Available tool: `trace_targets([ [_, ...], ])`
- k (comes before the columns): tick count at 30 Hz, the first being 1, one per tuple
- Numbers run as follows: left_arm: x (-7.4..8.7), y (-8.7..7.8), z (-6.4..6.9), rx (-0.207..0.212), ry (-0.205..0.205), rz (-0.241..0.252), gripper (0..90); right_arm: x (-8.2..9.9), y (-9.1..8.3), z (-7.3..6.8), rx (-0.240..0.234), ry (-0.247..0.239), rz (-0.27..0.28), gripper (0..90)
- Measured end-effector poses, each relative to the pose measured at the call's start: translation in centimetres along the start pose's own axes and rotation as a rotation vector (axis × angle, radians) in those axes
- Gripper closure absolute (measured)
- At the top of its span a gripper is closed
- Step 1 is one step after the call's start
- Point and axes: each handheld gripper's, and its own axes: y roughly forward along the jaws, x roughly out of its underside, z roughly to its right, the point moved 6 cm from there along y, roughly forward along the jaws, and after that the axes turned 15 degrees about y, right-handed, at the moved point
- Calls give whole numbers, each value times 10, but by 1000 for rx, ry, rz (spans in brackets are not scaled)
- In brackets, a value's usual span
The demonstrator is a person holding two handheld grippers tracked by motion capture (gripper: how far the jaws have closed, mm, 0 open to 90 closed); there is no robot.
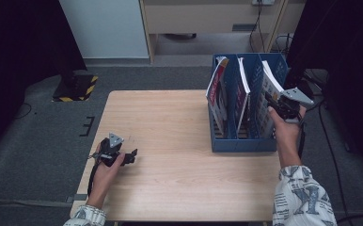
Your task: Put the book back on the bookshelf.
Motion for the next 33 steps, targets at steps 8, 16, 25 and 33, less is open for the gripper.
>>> trace_targets([
  [8,0,0,0,1,0,-1,53,1,-2,-4,-15,-2,-19,688],
  [16,1,1,1,5,-1,-4,52,3,-3,-5,-24,3,-28,641],
  [25,1,2,2,7,1,-9,52,7,-3,-6,-23,24,-32,501],
  [33,1,2,2,8,0,-9,51,11,-4,-5,-15,52,-68,331],
])
